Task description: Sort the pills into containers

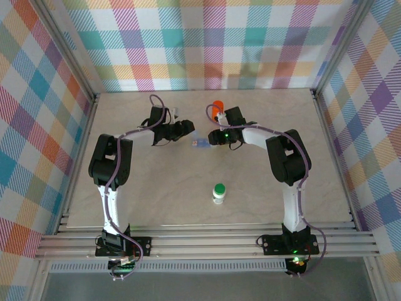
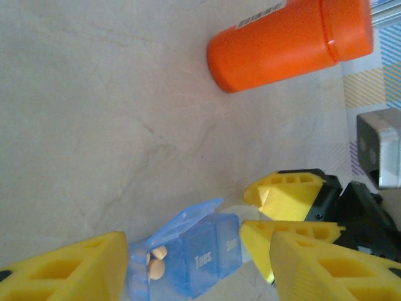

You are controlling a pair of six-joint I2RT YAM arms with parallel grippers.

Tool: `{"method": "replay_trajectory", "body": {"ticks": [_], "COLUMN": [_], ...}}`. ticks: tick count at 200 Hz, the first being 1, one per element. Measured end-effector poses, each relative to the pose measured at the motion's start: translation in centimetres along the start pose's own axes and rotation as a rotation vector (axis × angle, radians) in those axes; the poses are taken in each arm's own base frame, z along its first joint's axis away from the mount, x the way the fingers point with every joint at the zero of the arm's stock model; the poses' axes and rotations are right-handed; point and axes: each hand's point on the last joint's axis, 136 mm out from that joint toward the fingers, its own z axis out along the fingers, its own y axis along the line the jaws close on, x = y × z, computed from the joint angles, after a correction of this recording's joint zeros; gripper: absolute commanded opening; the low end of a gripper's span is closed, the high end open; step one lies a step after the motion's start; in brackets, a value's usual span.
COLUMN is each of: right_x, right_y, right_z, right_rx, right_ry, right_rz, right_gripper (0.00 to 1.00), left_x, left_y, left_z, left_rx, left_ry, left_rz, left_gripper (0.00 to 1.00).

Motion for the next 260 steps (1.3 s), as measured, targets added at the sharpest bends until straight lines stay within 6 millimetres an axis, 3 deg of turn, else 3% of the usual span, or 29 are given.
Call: {"method": "replay_trajectory", "body": {"ticks": [28, 98, 195, 260], "right_x": [0.1, 0.2, 0.2, 0.2], "right_y": [0.0, 0.0, 0.1, 0.1], "right_z": [0.0, 0.0, 0.1, 0.1], "right_rx": [-0.003, -0.004, -0.005, -0.004], "right_ry": [0.003, 0.006, 0.014, 0.018], "right_rz": [0.001, 0.002, 0.005, 0.007], "right_gripper": [0.46, 0.47, 0.47, 0.48], "left_x": [-1.7, -2.9, -1.8, -0.8], "left_y": [-1.0, -1.1, -2.5, -1.8], "left_z": [0.8, 2.2, 2.3, 2.4], "left_rx": [0.034, 0.046, 0.112, 0.088], "left_ry": [-0.014, -0.002, 0.051, 0.082], "left_rz": [0.023, 0.026, 0.037, 0.045], "left_gripper": [0.64, 0.63, 0.55, 0.54]}}
